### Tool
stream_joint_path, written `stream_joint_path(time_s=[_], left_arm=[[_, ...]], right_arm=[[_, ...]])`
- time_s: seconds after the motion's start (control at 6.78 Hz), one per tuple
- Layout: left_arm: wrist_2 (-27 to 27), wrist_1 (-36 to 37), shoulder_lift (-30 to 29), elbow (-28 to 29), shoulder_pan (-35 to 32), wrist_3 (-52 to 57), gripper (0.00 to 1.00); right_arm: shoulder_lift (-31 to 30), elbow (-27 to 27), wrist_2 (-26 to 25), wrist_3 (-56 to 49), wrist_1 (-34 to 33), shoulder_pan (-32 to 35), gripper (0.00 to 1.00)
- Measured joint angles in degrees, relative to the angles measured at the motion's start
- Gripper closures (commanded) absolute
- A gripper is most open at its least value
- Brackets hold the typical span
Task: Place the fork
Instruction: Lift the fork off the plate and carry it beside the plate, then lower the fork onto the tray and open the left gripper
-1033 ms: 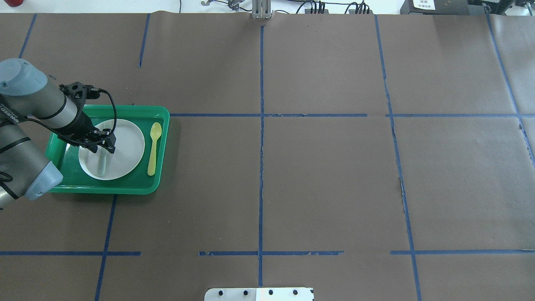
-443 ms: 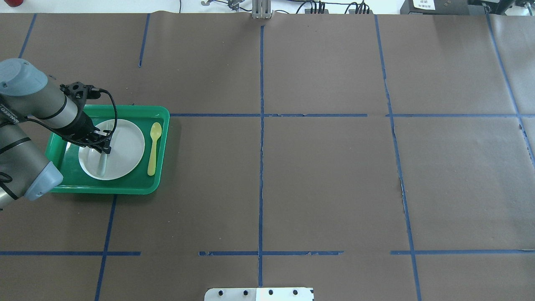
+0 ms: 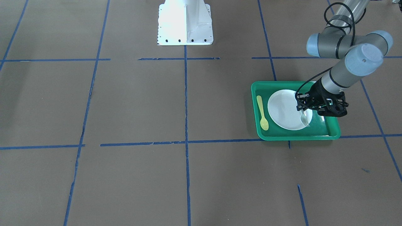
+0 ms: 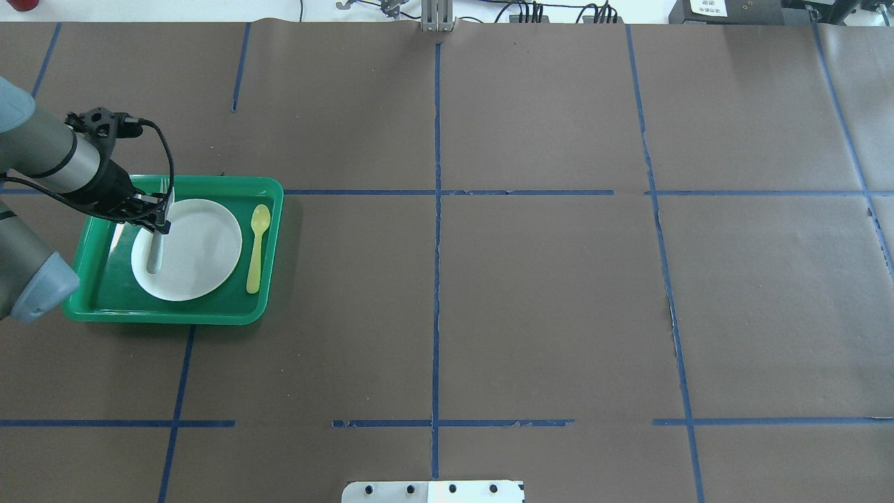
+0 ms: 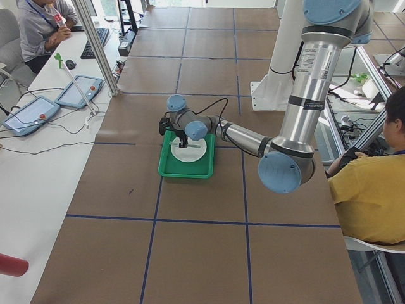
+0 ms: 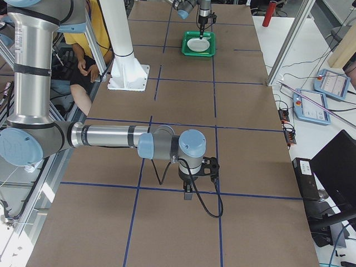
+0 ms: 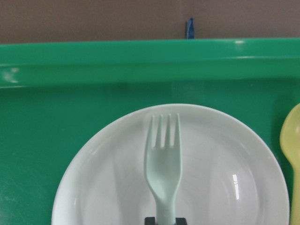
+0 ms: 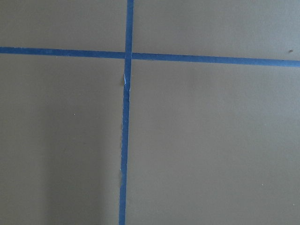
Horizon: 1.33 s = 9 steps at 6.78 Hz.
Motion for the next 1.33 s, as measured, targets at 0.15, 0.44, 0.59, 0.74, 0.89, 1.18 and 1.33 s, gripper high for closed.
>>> stream_joint_path(time_s=[0.15, 0.44, 0.59, 0.74, 0.89, 1.18, 1.33], left_arm=[[0.0, -0.1, 1.9, 0.0, -0.7, 0.3, 1.00], [0.1, -0.6, 3.4, 2.5, -0.8, 0.5, 1.00], [0.1, -0.7, 3.6, 3.6, -0.9, 0.5, 1.00], [0.0, -0.5, 3.6, 4.0, -1.3, 1.8, 1.00], [-0.1, -0.1, 3.5, 4.7, -1.7, 4.1, 1.00], [-0.2, -0.3, 3.1, 6.6, -1.8, 5.8, 1.00], [-0.2, -0.5, 3.0, 7.4, -1.8, 5.9, 0.67]], right_arm=[[0.0, 0.0, 0.0, 0.0, 0.0, 0.0, 0.00], [0.0, 0.0, 0.0, 0.0, 0.0, 0.0, 0.00], [0.0, 0.0, 0.0, 0.0, 0.0, 0.0, 0.00], [0.0, 0.0, 0.0, 0.0, 0.0, 0.0, 0.00], [0.0, 0.0, 0.0, 0.0, 0.0, 0.0, 0.00], [0.0, 0.0, 0.0, 0.0, 0.0, 0.0, 0.00], [0.0, 0.0, 0.0, 0.0, 0.0, 0.0, 0.00]])
